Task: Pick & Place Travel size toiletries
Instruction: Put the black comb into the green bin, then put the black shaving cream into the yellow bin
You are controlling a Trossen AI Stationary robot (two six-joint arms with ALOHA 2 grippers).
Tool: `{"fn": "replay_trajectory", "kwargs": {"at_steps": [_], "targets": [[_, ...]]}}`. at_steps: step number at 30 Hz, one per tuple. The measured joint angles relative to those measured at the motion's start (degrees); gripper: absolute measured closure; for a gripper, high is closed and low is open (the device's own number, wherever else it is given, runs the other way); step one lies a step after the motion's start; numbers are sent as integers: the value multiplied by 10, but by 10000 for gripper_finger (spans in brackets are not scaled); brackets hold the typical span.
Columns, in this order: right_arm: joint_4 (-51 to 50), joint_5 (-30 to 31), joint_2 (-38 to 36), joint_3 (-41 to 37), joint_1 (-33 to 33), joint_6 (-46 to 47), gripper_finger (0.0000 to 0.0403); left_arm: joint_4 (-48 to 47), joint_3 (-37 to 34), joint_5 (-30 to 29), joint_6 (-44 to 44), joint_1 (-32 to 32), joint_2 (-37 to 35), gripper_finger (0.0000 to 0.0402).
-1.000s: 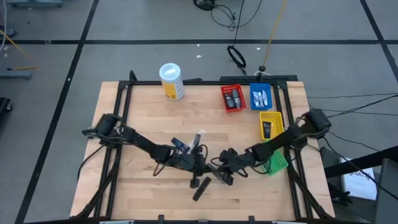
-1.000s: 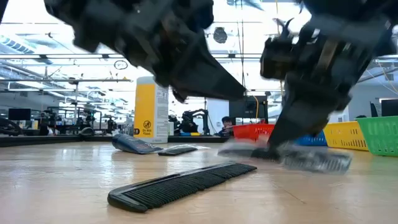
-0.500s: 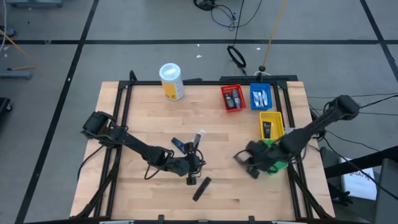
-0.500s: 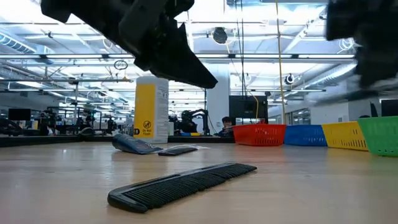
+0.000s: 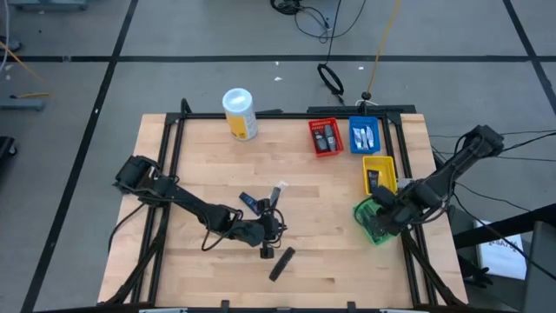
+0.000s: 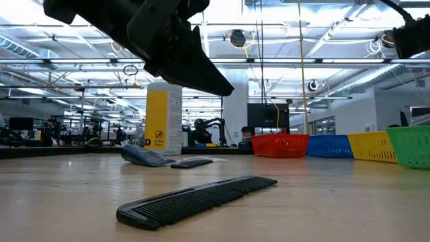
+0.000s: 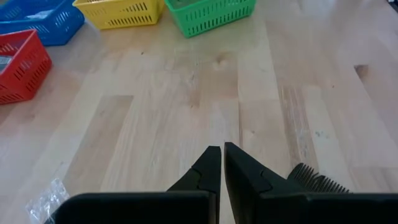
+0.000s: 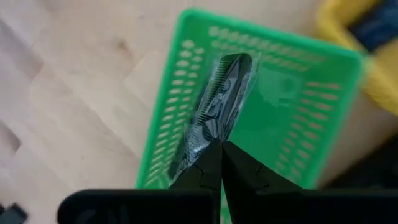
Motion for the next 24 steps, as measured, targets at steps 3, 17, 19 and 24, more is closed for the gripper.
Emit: {"fn": "replay_trajectory", "kwargs": {"at_steps": [3, 17, 19, 24], "targets": [[53, -4, 13, -21, -1, -44, 403, 0, 0, 0, -1, 0, 0, 380], [69, 45, 41, -43, -1, -151, 323, 1, 0, 0, -1, 0, 0, 380], [67, 56, 34, -43, -1, -152, 285, -1, 0, 0, 0, 0, 0, 380], [83, 60, 4, -43, -1, -118, 211, -79, 0, -69, 5, -9, -32, 380]]}}
